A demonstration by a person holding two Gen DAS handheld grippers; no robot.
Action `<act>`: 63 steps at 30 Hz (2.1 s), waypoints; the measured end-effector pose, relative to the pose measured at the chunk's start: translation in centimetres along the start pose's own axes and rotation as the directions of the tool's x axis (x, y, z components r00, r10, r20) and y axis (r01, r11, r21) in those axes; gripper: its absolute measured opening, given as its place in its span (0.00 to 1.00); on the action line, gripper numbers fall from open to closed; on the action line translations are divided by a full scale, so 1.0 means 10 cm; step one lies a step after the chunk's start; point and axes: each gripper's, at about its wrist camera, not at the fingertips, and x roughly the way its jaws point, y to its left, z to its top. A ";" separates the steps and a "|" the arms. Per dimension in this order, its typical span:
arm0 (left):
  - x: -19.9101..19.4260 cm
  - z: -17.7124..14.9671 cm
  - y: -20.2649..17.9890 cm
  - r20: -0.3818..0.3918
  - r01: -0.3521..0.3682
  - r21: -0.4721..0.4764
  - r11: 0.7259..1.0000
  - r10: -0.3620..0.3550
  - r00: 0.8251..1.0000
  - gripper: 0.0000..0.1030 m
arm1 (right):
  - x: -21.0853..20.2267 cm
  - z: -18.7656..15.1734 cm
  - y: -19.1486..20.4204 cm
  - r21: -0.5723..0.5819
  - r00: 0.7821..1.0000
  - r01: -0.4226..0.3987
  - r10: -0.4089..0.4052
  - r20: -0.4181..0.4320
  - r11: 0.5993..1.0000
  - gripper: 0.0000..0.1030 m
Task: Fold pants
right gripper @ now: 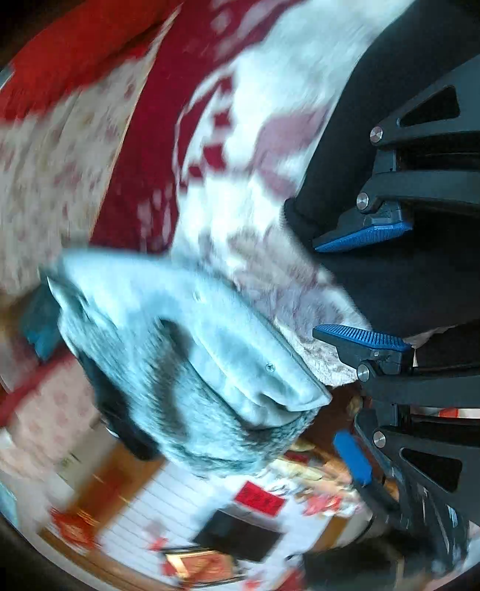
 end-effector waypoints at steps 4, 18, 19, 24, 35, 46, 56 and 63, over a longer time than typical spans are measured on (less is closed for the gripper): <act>-0.07 0.04 -0.02 0.018 0.019 -0.012 1.000 -0.019 1.000 0.68 | -0.14 0.01 0.05 0.024 1.000 -0.004 0.004 0.014 1.000 0.39; 0.13 -0.08 -0.97 -0.036 0.148 0.138 0.979 -0.145 0.989 0.68 | -2.60 -1.14 -1.40 0.465 0.848 0.424 -0.521 0.097 0.777 0.46; 0.16 -0.11 -1.03 -0.045 0.140 0.153 0.978 -0.135 0.990 0.68 | -2.56 -1.17 -1.41 0.464 0.867 0.393 -0.487 0.100 0.794 0.44; 0.33 -0.25 -1.12 -0.089 0.120 0.172 0.978 -0.106 0.990 0.68 | -2.32 -1.10 -1.22 0.311 0.864 0.449 -0.496 0.088 0.838 0.09; 0.27 -0.28 -1.15 -0.077 0.116 0.162 0.980 -0.105 0.992 0.68 | -2.89 -1.08 -1.23 0.324 0.665 0.673 -0.736 0.129 0.665 0.44; 0.04 -0.27 -1.41 -0.061 0.183 0.198 0.963 -0.174 0.983 0.68 | -3.05 -1.29 -1.87 0.418 0.635 0.703 -0.772 -0.007 0.575 0.10; -0.01 -0.37 -1.63 -0.086 0.240 0.201 0.950 -0.227 0.970 0.68 | -4.41 -2.60 -1.07 0.583 0.607 0.605 -0.788 0.103 0.542 0.05; -0.12 -0.57 -2.05 -0.112 0.277 0.301 0.913 -0.255 0.960 0.68 | -4.31 -3.34 -1.42 0.761 0.713 0.399 -0.695 0.094 0.511 0.17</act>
